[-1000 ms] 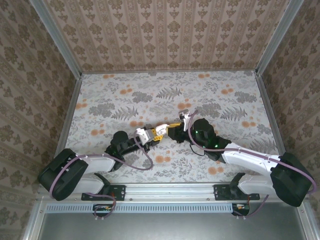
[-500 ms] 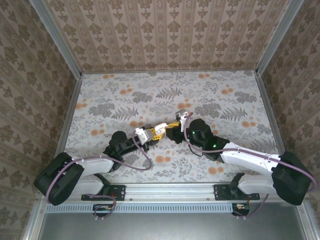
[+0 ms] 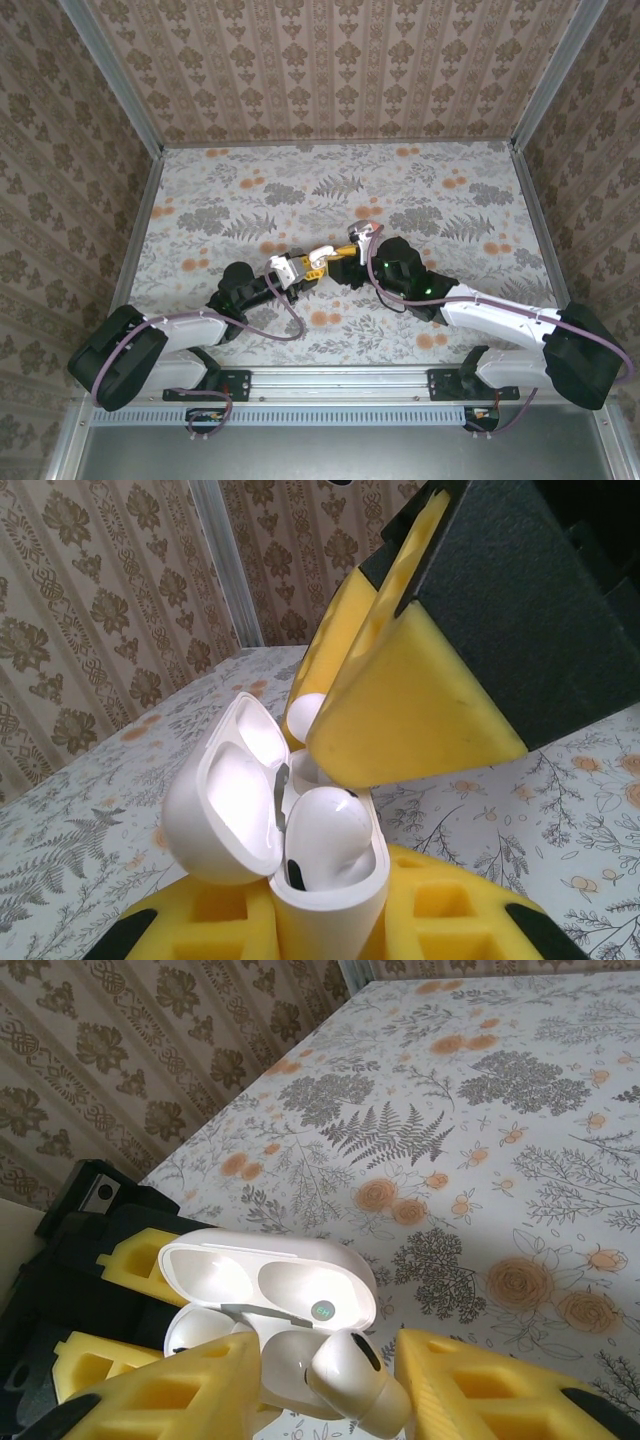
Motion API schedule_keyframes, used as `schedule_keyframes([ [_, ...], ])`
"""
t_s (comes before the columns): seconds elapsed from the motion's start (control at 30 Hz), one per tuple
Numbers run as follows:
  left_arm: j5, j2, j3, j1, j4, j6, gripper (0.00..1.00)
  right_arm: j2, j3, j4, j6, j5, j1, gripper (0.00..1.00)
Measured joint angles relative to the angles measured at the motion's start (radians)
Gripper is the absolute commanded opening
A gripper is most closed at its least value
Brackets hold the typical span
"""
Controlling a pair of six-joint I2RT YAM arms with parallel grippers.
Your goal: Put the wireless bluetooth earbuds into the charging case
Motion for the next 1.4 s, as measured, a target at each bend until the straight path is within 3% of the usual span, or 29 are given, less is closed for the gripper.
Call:
schedule_keyframes([
  [0.6,0.000,-0.006,0.000,0.000,-0.003,0.000,0.05,-0.060,0.000,0.005,0.055,-0.062,-0.038,0.56],
  [1.13,0.000,-0.005,0.000,0.000,-0.003,-0.023,0.05,-0.104,0.001,-0.029,0.080,-0.199,-0.176,0.54],
  [1.4,0.001,-0.005,0.000,0.001,-0.002,-0.045,0.05,-0.209,-0.035,-0.080,-0.109,-0.260,-0.229,0.53],
])
